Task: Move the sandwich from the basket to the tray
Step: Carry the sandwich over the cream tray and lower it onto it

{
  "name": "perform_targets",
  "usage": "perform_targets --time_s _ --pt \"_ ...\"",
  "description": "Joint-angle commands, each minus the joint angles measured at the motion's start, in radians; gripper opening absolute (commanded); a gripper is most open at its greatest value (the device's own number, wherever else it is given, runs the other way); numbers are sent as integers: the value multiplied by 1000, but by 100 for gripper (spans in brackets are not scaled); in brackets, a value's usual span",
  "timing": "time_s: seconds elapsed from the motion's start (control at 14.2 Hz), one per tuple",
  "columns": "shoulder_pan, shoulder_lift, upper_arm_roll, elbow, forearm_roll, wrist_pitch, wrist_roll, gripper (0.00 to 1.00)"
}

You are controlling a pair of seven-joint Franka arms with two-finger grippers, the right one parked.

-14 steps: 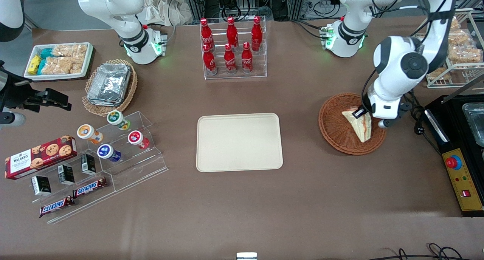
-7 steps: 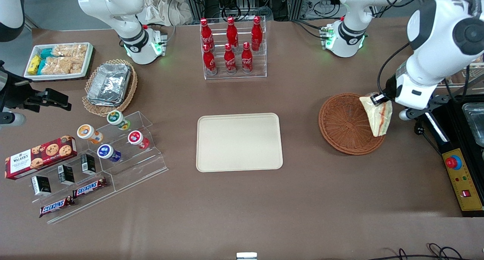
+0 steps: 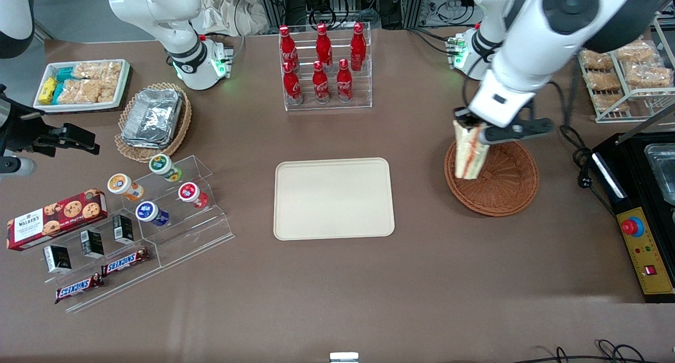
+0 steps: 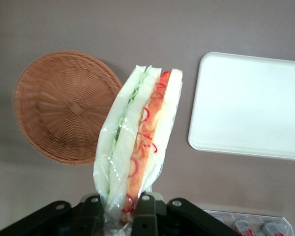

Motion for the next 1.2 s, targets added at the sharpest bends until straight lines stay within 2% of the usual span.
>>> perform_targets --time_s 0.0,0.07,0.28,0.49,0.63,0.91,1.12 --pt "5 90 -95 32 7 56 -103 0" --pt "-5 131 -122 31 18 103 -134 0" --pt "-101 284 -139 40 176 177 -244 0" --pt "-147 428 -139 41 309 327 -402 0" --pt "-161 513 -139 58 383 363 -456 0" --pt "-189 628 -138 127 473 366 -523 0" --pt "-190 683 -135 152 490 401 -534 0"
